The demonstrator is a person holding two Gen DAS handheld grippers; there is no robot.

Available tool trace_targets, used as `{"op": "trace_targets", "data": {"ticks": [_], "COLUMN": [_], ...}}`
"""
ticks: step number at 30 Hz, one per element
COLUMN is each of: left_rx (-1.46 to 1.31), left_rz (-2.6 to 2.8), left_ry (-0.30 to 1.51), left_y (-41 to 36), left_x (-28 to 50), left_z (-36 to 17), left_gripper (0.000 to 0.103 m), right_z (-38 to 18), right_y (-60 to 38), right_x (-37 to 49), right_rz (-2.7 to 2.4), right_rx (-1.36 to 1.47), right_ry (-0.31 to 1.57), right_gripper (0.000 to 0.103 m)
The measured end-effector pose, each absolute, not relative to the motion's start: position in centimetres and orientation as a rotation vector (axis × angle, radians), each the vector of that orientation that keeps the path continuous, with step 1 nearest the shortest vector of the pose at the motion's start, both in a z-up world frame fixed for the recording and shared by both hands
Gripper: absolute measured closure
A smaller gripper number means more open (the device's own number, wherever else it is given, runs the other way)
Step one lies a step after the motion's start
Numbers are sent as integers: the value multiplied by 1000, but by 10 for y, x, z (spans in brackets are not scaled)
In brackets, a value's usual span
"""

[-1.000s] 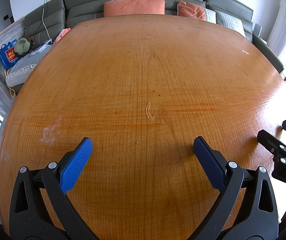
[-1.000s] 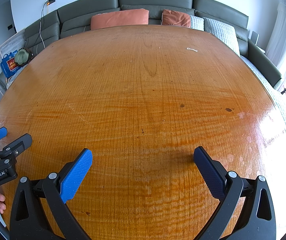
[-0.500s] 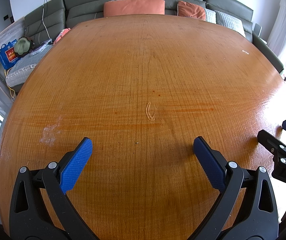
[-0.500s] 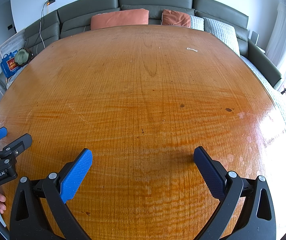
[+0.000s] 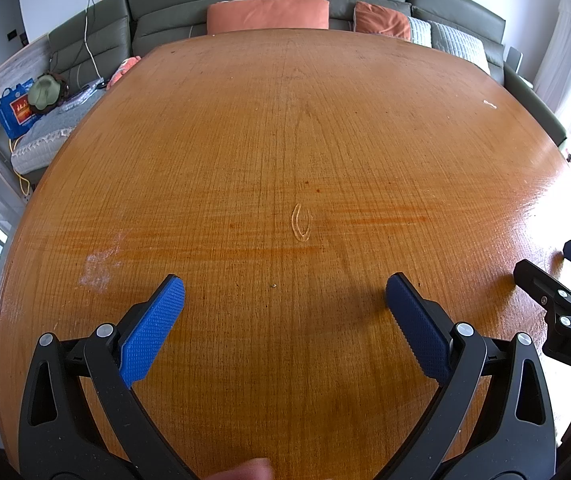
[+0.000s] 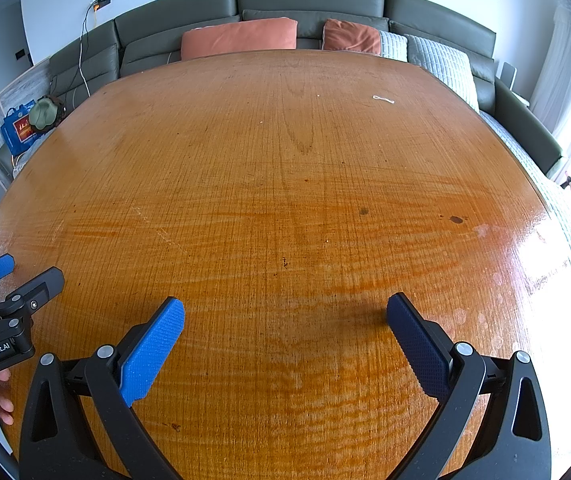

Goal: Collect trash

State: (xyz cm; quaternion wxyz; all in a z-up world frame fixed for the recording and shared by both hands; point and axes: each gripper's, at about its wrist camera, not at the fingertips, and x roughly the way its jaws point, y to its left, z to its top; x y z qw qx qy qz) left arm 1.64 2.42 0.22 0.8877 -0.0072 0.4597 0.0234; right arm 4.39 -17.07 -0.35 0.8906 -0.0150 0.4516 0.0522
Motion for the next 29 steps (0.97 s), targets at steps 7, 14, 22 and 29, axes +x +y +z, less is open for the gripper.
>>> {"op": "trace_targets", "data": {"ticks": [7, 14, 22, 29], "left_rx": [-15, -15, -14, -14], "left_rz": [48, 48, 49, 48], "left_ry": [955, 955, 955, 955], "left_y": [26, 26, 25, 24], "left_x": [16, 16, 16, 16], "left_z": [2, 2, 2, 2], "left_gripper": [6, 6, 6, 6], "right_z": [-4, -3, -3, -3], "right_y": [-171, -171, -171, -171], "right_x": [44, 44, 44, 44], "right_rz": [108, 109, 109, 109], "right_rx": [-31, -31, -31, -31], "right_ry": [938, 938, 938, 938], "right_gripper": [2, 2, 2, 2]}}
